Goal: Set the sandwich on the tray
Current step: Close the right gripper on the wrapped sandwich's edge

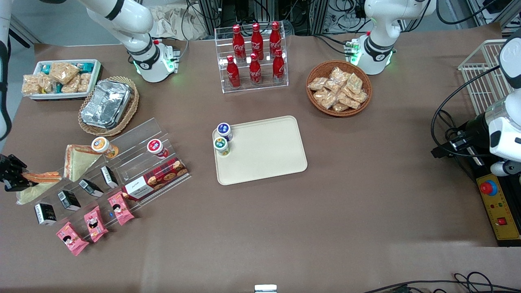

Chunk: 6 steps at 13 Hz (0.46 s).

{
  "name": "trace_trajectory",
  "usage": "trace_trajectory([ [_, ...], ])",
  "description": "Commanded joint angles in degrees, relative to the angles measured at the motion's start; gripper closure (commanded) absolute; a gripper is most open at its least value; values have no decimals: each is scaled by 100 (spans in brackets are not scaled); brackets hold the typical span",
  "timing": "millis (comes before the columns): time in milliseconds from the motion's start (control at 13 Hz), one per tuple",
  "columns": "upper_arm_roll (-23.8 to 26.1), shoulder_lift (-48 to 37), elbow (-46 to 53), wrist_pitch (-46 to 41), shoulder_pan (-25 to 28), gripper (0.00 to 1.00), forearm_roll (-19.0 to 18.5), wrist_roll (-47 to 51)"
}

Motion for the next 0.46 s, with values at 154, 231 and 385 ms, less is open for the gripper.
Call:
trace_trajectory([
  [154,76,-458,1004,-1883,42,100,283,682],
  [231,77,-598,1049,-2034,243,100,283,1017],
  [385,77,-853,1040,-2114,691,100,283,1947],
])
